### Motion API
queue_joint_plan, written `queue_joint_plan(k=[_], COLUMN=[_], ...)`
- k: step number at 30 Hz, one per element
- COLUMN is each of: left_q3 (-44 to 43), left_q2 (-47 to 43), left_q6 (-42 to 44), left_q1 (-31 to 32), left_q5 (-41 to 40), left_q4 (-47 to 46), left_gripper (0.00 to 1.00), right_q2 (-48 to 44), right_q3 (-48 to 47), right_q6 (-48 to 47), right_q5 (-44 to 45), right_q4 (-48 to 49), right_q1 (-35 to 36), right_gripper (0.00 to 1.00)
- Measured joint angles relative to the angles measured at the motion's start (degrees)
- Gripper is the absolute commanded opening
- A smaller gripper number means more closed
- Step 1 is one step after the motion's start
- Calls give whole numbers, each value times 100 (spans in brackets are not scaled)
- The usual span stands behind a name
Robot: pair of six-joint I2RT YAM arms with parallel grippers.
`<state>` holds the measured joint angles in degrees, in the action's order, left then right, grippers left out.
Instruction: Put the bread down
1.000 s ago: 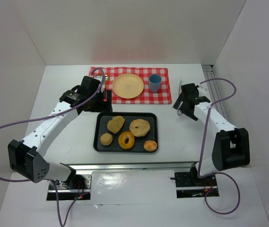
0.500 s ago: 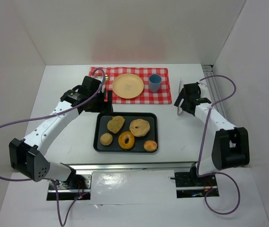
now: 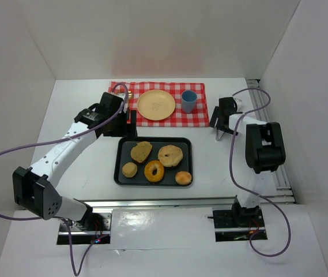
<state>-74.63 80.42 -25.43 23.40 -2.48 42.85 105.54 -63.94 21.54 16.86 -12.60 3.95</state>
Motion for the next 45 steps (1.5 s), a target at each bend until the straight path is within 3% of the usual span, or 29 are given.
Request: queue_joint_plan(k=[8, 12, 14, 15, 17, 19, 20, 23, 29, 33, 38, 45], left_q3=[-7, -9, -15, -15, -31, -90, -127, -258, -289, -289, -284, -284], left_q2=[33, 61, 92, 96, 107, 127, 131, 140, 138, 114, -129, -284], left_q6=[0, 0, 2, 2, 2, 2, 2, 2, 11, 59, 151, -146], left_q1=[-13, -13, -13, -13, -13, -28, -44, -72, -109, -173, -289, -793], left_q5=[17, 44, 61, 68, 85, 96, 98, 105, 175, 197, 66, -70], left_q4=[-4, -4, -4, -4, 7, 4, 2, -9, -48, -46, -46, 111], left_gripper=[95, 95, 95, 95, 95, 95, 95, 95, 95, 95, 95, 94], right_q2=[861, 1082, 1115, 1115, 1069, 890, 721, -31, -2105, -3185, -4306, -4813], right_q3=[-828, -1032, -1069, -1069, -1045, -898, -787, -424, 33, 306, 1091, 1134], right_q6=[-85, -85, -74, -66, -37, -11, 4, 70, 223, 417, 710, 1314], right_q5=[293, 374, 389, 391, 398, 391, 393, 387, 376, 280, -382, -595], right_q4=[385, 616, 671, 664, 664, 645, 612, 452, -33, -501, -1174, -1989], right_q1=[-9, -22, -31, -35, -46, -50, -52, -50, 199, 780, 1753, 3803], right_gripper=[85, 65, 47, 47, 37, 36, 28, 19, 19, 21, 24, 28])
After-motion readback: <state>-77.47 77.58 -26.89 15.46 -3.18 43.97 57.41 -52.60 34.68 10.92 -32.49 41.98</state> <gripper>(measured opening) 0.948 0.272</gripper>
